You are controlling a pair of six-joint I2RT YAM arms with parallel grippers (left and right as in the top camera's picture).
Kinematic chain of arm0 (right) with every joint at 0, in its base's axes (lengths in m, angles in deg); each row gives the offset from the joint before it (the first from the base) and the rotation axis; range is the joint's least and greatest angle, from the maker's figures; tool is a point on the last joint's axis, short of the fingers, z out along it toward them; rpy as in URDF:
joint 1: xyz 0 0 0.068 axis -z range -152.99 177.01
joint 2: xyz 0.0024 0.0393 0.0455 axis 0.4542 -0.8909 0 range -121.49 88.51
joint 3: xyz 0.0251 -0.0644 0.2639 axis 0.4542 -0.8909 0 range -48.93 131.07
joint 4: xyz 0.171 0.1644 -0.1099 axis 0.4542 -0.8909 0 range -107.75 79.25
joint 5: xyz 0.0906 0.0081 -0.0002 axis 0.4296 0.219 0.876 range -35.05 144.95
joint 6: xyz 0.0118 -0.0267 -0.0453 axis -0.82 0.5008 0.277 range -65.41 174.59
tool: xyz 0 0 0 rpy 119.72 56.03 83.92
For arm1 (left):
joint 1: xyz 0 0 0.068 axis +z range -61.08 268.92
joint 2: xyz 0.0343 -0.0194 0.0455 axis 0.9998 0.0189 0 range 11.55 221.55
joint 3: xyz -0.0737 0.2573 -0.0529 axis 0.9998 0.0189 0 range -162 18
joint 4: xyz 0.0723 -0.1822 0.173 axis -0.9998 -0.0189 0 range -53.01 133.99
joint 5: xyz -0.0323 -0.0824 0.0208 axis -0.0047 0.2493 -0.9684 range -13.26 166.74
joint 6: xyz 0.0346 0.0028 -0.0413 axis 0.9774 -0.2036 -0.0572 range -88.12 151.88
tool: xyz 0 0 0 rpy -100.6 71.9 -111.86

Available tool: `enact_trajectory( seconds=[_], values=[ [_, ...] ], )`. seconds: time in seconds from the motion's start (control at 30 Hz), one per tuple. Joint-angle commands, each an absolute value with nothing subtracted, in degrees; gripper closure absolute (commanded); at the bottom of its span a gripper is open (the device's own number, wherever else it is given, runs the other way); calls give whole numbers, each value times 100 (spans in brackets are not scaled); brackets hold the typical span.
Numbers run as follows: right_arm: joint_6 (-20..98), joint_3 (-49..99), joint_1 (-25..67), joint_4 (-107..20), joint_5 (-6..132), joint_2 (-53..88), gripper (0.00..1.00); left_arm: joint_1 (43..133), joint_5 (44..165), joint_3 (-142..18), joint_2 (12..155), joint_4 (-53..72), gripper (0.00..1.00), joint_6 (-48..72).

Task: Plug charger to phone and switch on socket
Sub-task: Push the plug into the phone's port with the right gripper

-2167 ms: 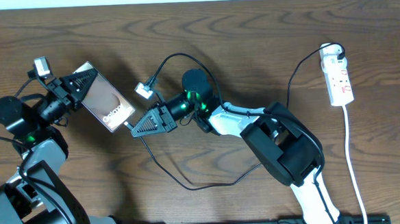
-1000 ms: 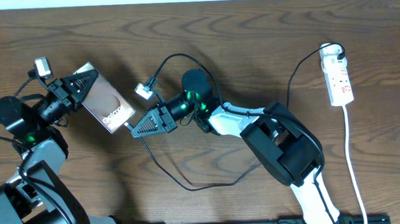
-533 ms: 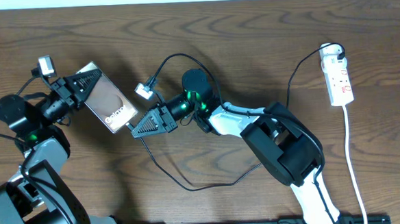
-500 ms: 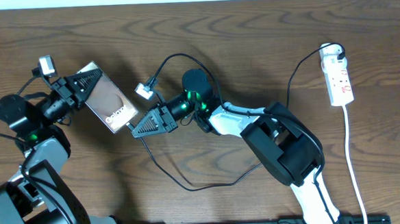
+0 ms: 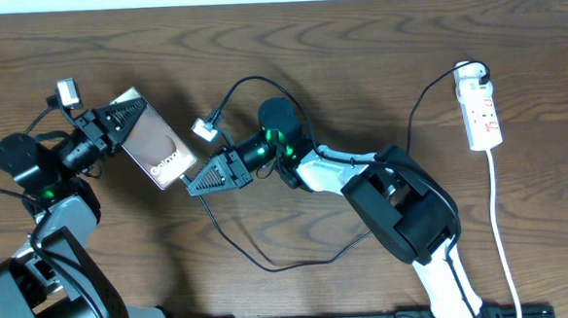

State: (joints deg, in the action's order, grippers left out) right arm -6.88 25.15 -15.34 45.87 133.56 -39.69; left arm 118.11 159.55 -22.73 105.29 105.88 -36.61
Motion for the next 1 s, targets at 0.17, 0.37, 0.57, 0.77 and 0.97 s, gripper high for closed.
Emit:
enact_trajectory(
  seconds=[0.17, 0.37, 0.57, 0.77, 0.97],
  values=[
    [-763, 2555, -1492, 4605, 12787, -3910, 99, 11710, 16678, -2356, 10437, 10621, 92, -3451],
    [-865, 2555, -1464, 4605, 12573, -3910, 99, 11601, 16676, -2356, 10437, 10621, 93, -3410],
    [-865, 2555, -1394, 4611, 12470, -3910, 99, 11551, 16678, -2356, 10437, 10621, 93, -3386],
    [-883, 2555, -1260, 4629, 12449, -3910, 99, 11551, 16678, -2356, 10437, 10618, 92, -3388],
    [-927, 2561, -1197, 4629, 12446, -3910, 99, 11551, 16678, -2356, 10437, 10618, 93, -3381]
  ],
)
